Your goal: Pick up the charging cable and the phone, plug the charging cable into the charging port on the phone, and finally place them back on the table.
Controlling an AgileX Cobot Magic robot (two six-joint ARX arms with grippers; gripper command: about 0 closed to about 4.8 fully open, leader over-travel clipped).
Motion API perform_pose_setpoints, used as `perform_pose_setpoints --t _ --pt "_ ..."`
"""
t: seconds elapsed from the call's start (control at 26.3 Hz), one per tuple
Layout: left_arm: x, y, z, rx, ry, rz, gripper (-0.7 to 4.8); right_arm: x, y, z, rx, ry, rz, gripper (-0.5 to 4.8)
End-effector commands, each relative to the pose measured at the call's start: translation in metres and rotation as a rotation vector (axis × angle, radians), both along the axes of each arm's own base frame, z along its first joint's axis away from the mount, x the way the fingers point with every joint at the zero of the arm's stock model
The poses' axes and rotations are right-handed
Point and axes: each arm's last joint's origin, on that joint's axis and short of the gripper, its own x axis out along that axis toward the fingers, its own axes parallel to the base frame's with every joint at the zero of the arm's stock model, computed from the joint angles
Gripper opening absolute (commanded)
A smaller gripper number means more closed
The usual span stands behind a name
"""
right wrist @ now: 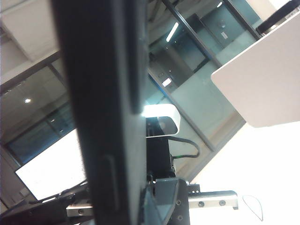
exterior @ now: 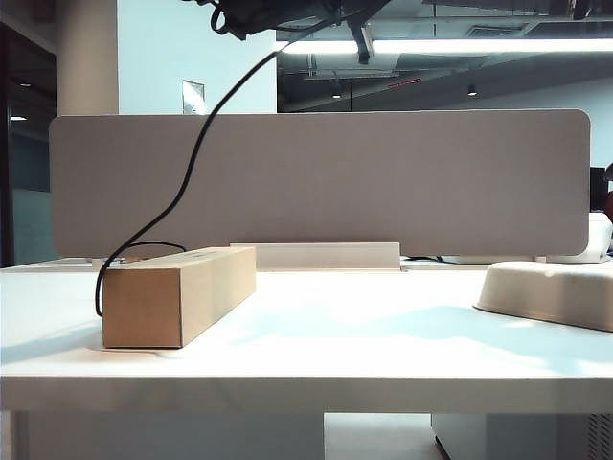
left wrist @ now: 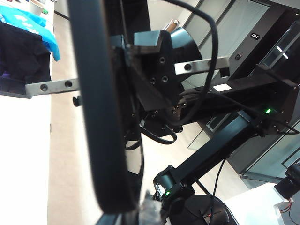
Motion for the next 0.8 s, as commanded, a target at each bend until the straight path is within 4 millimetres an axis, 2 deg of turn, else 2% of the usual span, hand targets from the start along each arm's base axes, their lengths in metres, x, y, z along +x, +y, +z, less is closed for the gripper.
perform_pose_setpoints --t 0.04,0.46,0.65,0.68,0.72,0.76,0.8 --pt "-0.005 -0.004 0.009 -0.030 -0.041 -0.005 -0.06 -0.001 0.002 0.003 -0.013 -0.022 0.023 -0.07" --pt "-0.005 -0.005 0.009 -0.029 -0.035 0.021 -0.06 -0.002 0.003 0.002 -0.038 -0.022 0.062 -0.07" --pt "-0.001 0.001 0.006 0.013 0.035 0.012 0.02 0.000 -0.002 0.003 -0.002 -0.029 -0.029 -0.07" --pt "-0.001 0.002 0.005 0.022 0.048 -0.001 0.25 0.001 -0.004 0.003 0.000 -0.030 -0.048 -0.07" --pt "0.001 0.005 0.003 0.038 0.074 -0.009 1.00 0.002 -0.006 0.002 -0.004 -0.024 -0.069 -0.07" --pt "0.002 0.008 0.002 0.045 0.086 -0.019 1.46 0.003 -0.008 0.000 -0.007 -0.007 -0.088 -0.07" --pt "0.004 0.011 0.001 0.052 0.098 -0.029 1.57 0.004 -0.010 -0.002 -0.013 0.003 -0.102 -0.07"
